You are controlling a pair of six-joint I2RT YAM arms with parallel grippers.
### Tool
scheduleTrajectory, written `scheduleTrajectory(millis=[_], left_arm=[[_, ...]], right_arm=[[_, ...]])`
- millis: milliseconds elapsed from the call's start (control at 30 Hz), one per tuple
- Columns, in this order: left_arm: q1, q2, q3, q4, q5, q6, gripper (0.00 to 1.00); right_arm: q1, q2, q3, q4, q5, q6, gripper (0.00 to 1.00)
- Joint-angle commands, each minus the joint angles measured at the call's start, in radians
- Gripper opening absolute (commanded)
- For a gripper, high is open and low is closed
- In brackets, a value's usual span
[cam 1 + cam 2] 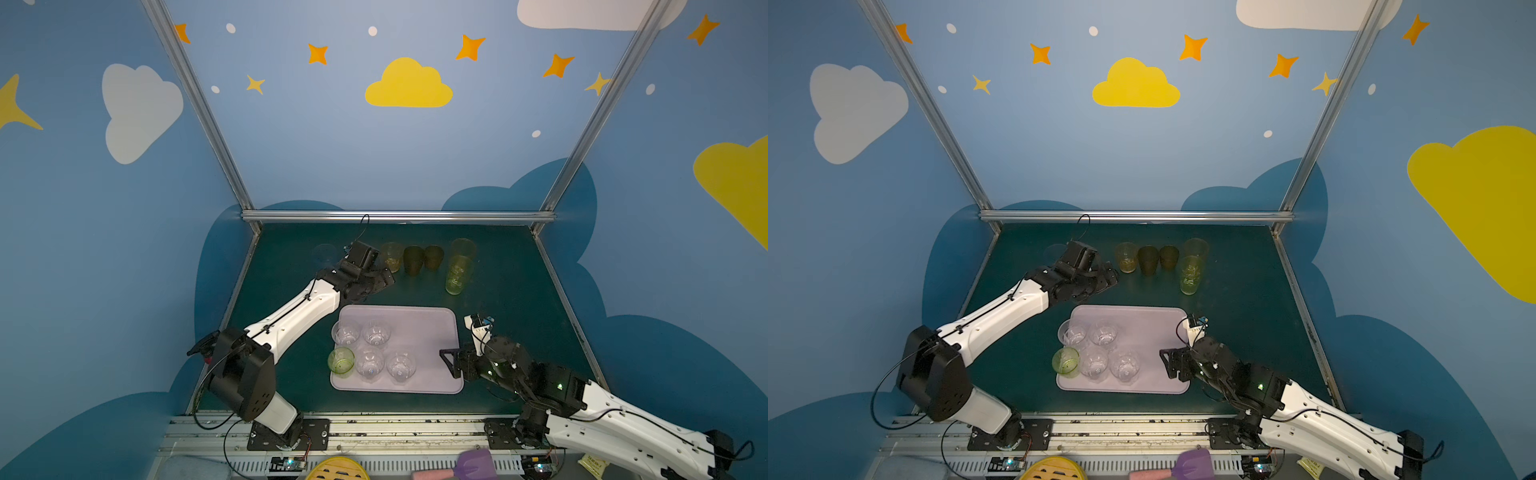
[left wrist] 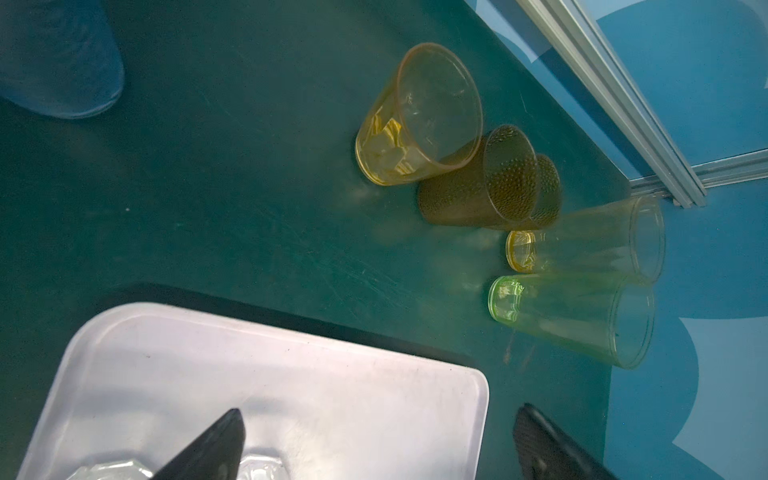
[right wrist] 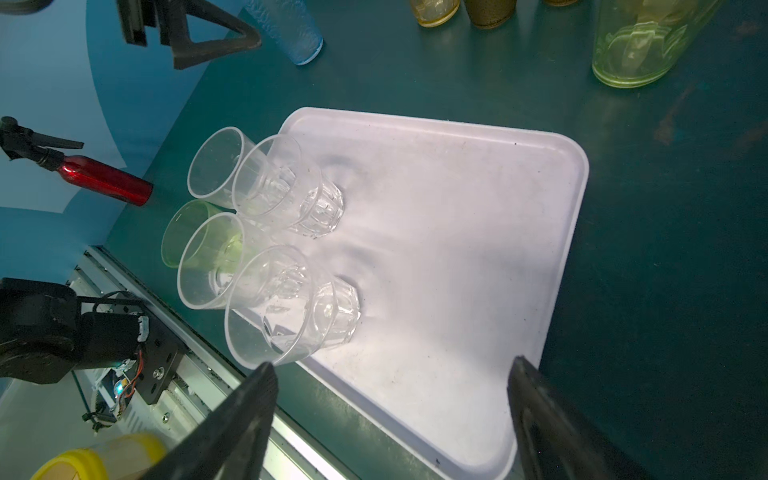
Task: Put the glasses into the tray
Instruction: 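Reach the left gripper beyond the tray to the amber glass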
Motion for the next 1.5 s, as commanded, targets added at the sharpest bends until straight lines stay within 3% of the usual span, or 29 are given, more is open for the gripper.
scheduleTrajectory(millis=[0,167,367,633,700,800,1467], left_arm=[[0.027,0.069,0.072,-0.005,0.033,0.013,1.0],[0.093,0.198,0.182,-0.023,0.107,0.0,1.0],[0.136,0.337,0.334,-0.099,0.097,0.052,0.97],[0.167,0.449,0.442,-0.115,0.123,0.071,0.77],[0.166,0.474,0.474,-0.127,0.122,0.085,0.66],[0.169,0.521,0.546,-0.182,0.109,0.097,0.59],[0.178,0.723,0.838,-0.286,0.117,0.154,0.51]], right_arm=[[-0.009,-0.028,-0.02,0.056,-0.01,-0.033,0.86],[-0.019,-0.035,-0.026,0.065,-0.023,-0.045,0.86],[-0.022,-0.047,-0.033,0.09,-0.04,-0.047,0.86],[-0.023,-0.062,-0.047,0.122,-0.069,-0.052,0.86],[-0.024,-0.062,-0.051,0.129,-0.077,-0.053,0.86],[-0.025,-0.061,-0.055,0.137,-0.081,-0.052,0.86],[-0.029,-0.089,-0.069,0.101,-0.046,-0.035,0.86]])
